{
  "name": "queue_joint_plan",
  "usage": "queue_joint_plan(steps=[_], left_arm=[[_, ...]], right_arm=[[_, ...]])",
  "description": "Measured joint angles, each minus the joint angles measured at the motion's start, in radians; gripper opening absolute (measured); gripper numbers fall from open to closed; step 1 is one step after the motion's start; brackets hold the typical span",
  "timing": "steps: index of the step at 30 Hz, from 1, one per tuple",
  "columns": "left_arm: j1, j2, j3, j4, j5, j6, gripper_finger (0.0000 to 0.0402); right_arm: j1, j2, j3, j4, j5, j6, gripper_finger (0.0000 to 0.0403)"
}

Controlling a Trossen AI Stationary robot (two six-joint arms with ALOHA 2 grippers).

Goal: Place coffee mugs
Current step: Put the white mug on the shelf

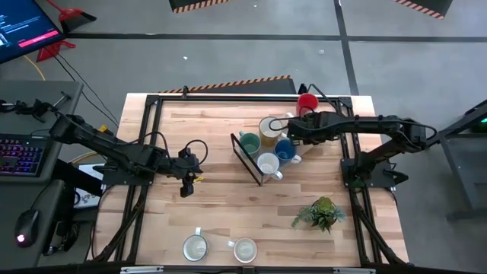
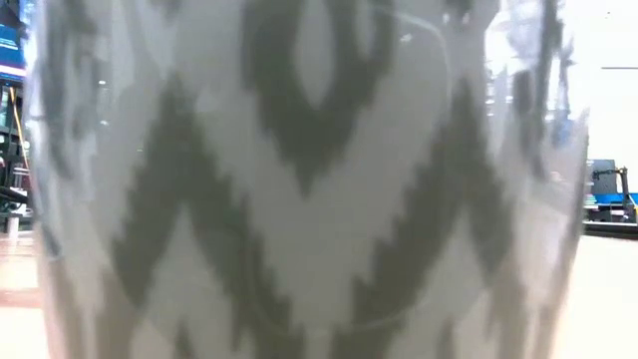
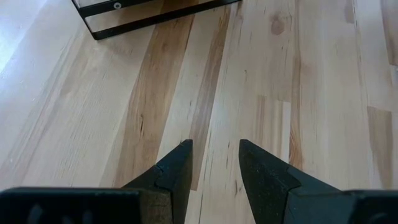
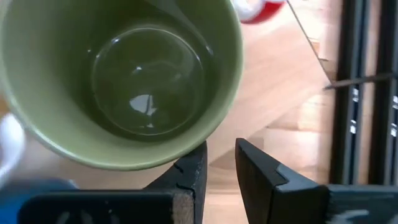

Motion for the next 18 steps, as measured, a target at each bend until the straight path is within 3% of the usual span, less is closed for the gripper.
queue_joint_plan(steps=[18], left_arm=[[0.000,0.000,0.000,0.000,0.000,0.000,0.0122]], right_arm=[[-0.070,0.000,0.001,0.157,0.022,-0.109,0.0068]])
